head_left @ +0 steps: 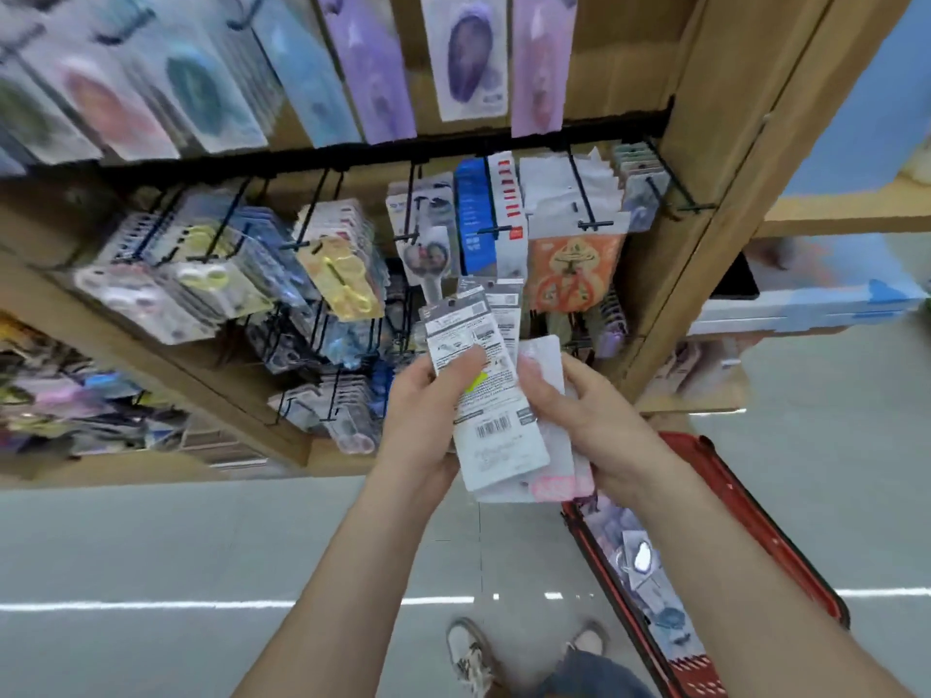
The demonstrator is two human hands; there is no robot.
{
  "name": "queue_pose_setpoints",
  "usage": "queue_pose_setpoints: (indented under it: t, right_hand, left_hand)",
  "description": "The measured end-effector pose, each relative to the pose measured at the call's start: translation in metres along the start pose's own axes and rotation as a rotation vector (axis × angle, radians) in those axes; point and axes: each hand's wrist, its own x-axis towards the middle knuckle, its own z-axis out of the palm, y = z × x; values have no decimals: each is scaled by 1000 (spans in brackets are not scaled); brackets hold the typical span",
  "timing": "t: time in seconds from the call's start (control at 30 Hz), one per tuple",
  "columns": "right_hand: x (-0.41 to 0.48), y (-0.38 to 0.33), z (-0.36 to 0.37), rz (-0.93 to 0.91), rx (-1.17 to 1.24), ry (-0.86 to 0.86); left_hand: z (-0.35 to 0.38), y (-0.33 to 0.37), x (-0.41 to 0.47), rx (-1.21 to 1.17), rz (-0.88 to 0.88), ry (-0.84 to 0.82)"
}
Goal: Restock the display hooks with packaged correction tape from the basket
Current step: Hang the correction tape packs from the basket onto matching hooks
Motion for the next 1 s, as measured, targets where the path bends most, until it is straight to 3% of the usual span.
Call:
queue_pose_setpoints:
  t: [0.13,0.27,0.43,0.53,0.7,0.87,1.0]
  right_hand:
    - [12,14,23,56,27,86]
    - [20,13,40,24,-95,264]
    - [22,-1,73,-136,-251,377]
    - [23,-8,104,-215,-300,381]
    - [22,-19,125,-277,-175,284]
    - [32,-17,128,-249,-92,179]
    - [43,-16,117,-134,119,191]
  left_hand:
    - [-33,12,2,-29,6,55]
    - [-66,31,3,8,131,138]
    - [-80,62,-3,816,536,332]
    - [-64,63,-6,1023,652,291]
    - [-65,66,-10,993,692,113]
    - [-73,68,-12,1153,830,83]
    - [-84,83,-15,810,664,-155]
